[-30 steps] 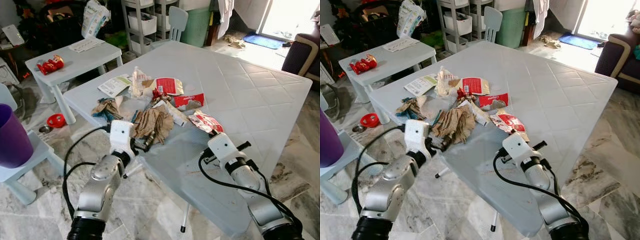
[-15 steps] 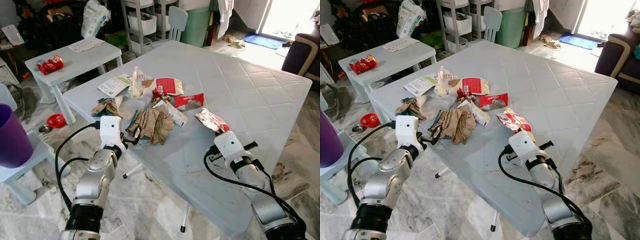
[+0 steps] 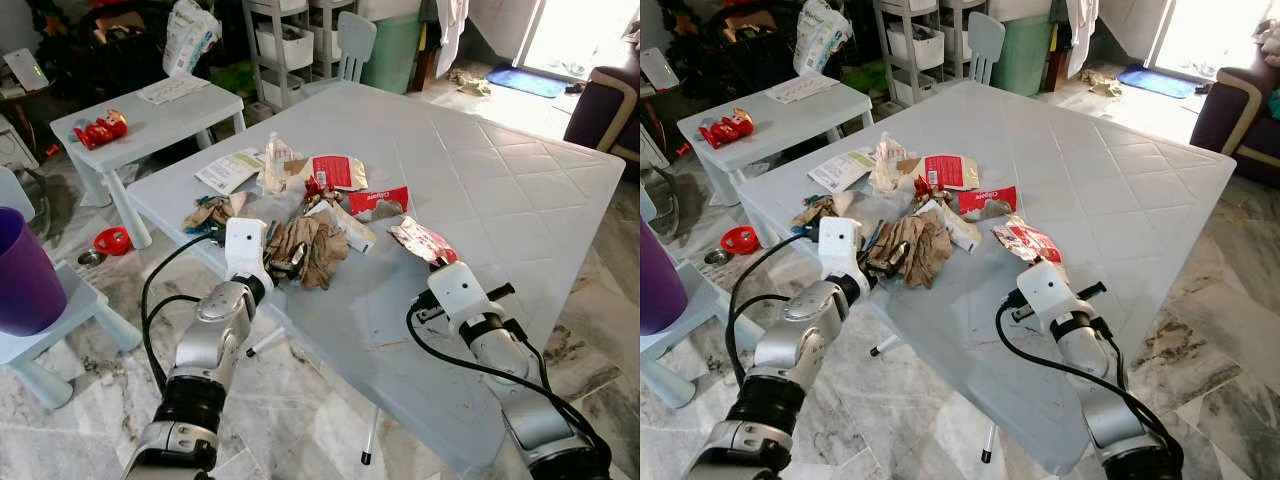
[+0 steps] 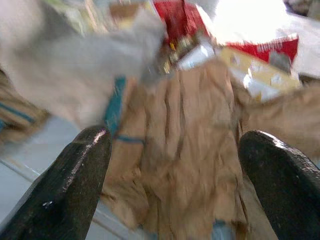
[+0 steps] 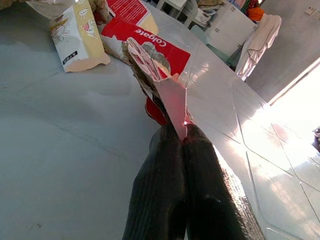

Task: Picking trash to rubbish bin

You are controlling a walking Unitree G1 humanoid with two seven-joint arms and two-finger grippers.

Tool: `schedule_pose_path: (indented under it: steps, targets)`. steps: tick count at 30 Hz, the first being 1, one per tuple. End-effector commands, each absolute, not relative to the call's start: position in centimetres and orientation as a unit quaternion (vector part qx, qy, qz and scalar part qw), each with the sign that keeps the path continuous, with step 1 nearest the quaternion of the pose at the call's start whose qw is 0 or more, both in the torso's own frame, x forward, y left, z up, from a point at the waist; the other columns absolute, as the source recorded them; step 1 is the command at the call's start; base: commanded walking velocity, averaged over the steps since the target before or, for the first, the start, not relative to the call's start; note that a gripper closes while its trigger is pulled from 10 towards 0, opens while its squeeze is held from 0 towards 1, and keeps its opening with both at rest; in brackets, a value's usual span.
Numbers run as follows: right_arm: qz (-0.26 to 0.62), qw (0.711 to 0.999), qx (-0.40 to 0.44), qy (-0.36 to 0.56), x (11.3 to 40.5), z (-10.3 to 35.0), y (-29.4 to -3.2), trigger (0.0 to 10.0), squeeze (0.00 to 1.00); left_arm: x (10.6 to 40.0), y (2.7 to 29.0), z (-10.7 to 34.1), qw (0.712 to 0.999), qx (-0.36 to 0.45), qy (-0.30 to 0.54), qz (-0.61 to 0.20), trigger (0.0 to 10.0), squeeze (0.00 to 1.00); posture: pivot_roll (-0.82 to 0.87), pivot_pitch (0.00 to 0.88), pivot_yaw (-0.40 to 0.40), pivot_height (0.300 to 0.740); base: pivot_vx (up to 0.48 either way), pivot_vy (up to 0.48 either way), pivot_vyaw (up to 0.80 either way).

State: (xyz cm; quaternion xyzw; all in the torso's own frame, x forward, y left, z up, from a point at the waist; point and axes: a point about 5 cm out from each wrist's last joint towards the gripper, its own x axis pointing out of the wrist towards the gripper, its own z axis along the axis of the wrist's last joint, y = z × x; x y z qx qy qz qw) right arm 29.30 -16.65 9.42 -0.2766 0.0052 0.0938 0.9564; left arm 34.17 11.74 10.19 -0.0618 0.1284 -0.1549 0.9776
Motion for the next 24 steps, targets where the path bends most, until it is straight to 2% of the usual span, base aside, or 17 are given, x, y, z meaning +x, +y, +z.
schedule_pose_path:
  steps: [1,2,3,4,5,6,24]
  targets:
    - [0.088,0.958,-0.272,0.004,29.2,9.6,-16.8,0.0,0.00,34.2,11.4,9.7,0.972,-0.066,0.143,-0.174,10.0,0.00,-0.08,0.006,0.014,0.740,0.000,0.000,0.00]
    - [0.088,0.958,-0.272,0.005,29.2,9.6,-16.8,0.0,0.00,34.2,11.3,9.4,0.970,-0.067,0.151,-0.181,8.1,0.00,-0.08,0.006,0.014,0.740,0.000,0.000,0.00]
    - [0.088,0.958,-0.272,0.005,29.2,9.6,-16.8,0.0,0.00,34.2,11.3,9.4,0.970,-0.067,0.151,-0.181,8.1,0.00,-0.08,0.006,0.014,0.740,0.000,0.000,0.00]
    - [0.088,0.958,-0.271,0.005,29.2,9.6,-16.8,0.0,0.00,34.1,11.3,9.1,0.968,-0.070,0.158,-0.182,4.9,0.00,-0.08,0.007,0.013,0.740,0.000,0.000,0.00]
    - [0.088,0.959,-0.271,0.005,29.2,9.6,-16.8,0.0,0.00,34.1,11.3,9.0,0.968,-0.072,0.159,-0.182,2.7,0.00,-0.08,0.007,0.012,0.740,0.000,0.000,0.00]
    - [0.089,0.959,-0.270,0.006,29.2,9.6,-16.8,0.0,0.00,34.1,11.3,8.9,0.967,-0.075,0.161,-0.185,0.0,0.00,-0.08,0.009,0.012,0.740,0.000,0.000,0.00]
    - [0.099,0.960,-0.261,0.012,29.2,9.5,-16.6,0.0,0.00,34.3,11.1,8.7,0.966,-0.106,0.150,-0.181,0.0,0.00,-0.08,0.007,-0.003,0.740,0.000,0.000,0.00]
